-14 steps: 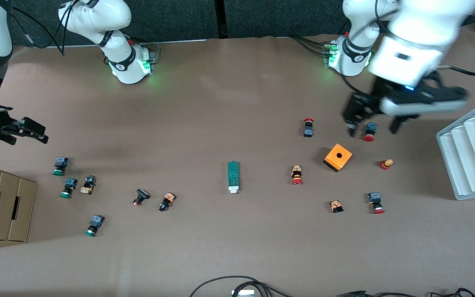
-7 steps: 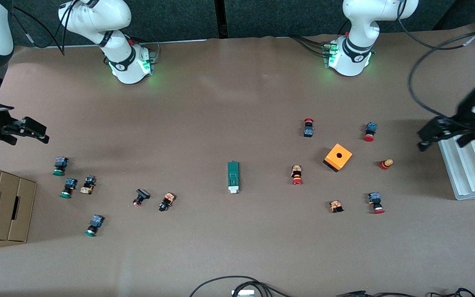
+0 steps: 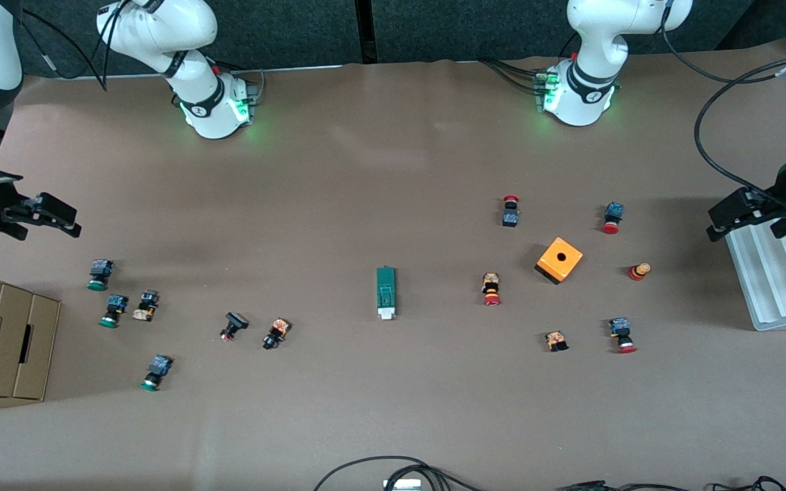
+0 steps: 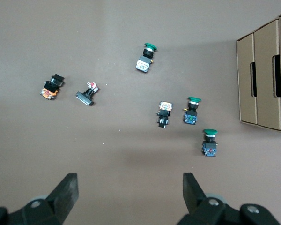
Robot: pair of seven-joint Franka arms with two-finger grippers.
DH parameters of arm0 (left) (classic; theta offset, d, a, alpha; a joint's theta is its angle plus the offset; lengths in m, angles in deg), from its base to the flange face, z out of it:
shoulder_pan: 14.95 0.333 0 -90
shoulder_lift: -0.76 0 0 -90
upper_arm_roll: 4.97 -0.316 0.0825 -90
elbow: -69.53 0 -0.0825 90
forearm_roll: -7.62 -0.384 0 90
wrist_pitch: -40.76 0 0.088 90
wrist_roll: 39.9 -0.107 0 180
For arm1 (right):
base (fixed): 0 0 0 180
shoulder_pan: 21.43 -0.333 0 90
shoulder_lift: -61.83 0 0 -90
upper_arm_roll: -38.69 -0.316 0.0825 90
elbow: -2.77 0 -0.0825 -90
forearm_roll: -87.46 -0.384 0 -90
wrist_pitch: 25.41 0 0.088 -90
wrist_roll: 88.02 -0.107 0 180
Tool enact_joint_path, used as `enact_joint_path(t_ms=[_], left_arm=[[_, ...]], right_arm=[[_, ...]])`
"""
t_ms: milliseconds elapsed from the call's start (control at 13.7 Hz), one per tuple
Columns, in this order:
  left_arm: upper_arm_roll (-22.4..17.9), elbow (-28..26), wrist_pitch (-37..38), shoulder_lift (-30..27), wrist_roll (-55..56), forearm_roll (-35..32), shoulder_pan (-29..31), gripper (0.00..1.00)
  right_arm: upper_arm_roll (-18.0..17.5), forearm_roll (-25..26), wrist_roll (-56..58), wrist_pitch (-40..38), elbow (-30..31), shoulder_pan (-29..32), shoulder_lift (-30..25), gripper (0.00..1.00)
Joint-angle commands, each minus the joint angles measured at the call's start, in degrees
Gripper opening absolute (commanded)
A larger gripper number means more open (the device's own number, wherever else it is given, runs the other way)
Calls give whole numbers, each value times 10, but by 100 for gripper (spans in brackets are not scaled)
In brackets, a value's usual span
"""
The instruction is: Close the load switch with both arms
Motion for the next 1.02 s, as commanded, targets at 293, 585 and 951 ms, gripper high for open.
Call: enact_joint_path(t_ms=[293, 585, 951], left_arm=[[-2, 15, 6, 20, -34, -4, 14, 100], [-1, 10, 11, 21, -32, -7, 13, 100], [-2, 12, 12, 22, -34, -6, 15, 100]], right_arm=[[1, -4, 2, -3, -11, -1, 4, 99], [1, -4, 2, -4, -11, 0, 5, 99], [2, -4, 2, -4, -11, -1, 4, 99]])
